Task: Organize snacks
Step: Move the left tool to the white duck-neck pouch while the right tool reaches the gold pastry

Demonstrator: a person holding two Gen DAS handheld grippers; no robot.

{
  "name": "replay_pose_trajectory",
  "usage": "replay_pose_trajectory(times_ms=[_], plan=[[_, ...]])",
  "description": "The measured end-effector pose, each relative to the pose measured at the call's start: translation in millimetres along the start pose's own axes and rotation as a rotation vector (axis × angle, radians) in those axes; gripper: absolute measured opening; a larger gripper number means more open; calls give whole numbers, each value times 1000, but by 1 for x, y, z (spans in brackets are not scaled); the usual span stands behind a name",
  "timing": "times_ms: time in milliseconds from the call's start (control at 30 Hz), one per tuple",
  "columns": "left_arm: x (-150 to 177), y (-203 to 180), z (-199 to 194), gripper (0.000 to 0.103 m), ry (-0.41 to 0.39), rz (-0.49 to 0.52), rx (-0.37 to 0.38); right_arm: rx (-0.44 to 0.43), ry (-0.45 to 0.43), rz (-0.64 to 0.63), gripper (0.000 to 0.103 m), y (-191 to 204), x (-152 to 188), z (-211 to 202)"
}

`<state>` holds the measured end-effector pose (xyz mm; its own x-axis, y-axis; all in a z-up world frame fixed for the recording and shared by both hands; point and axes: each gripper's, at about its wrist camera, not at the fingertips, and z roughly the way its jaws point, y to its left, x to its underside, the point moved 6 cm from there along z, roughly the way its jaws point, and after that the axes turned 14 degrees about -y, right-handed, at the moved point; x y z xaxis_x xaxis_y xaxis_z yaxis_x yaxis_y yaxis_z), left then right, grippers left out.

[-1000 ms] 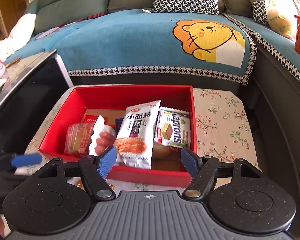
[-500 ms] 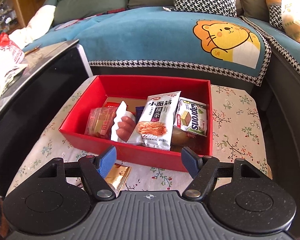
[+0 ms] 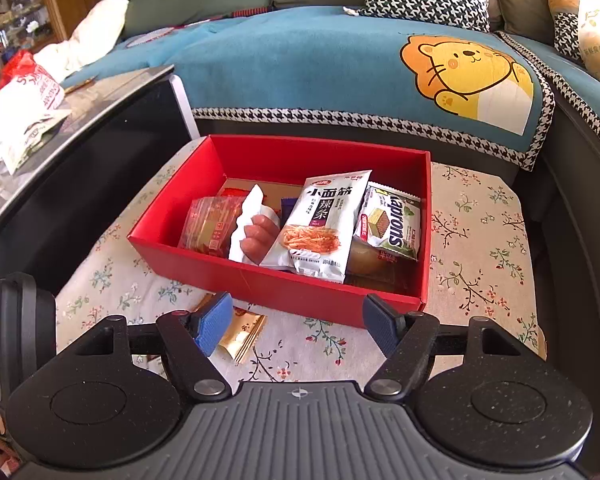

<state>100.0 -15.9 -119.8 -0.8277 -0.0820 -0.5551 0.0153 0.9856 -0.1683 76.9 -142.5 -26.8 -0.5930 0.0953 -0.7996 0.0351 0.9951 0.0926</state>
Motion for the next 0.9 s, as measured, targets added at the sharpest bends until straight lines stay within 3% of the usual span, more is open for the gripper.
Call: replay_pose_trajectory(times_ms=[233,467,667,900], plan=[[9,23,-14,97,20,90,34,-34,68,-9,78,8,13,15],[16,43,-22,97,24,143,76,-131,149,-92,78,43,26,52],[9,50,-22,97,55,132,139,-222,208,-174,78,70,32,88],[6,49,-22,98,68,133,162,-260,262,-228,76,83,46,113]])
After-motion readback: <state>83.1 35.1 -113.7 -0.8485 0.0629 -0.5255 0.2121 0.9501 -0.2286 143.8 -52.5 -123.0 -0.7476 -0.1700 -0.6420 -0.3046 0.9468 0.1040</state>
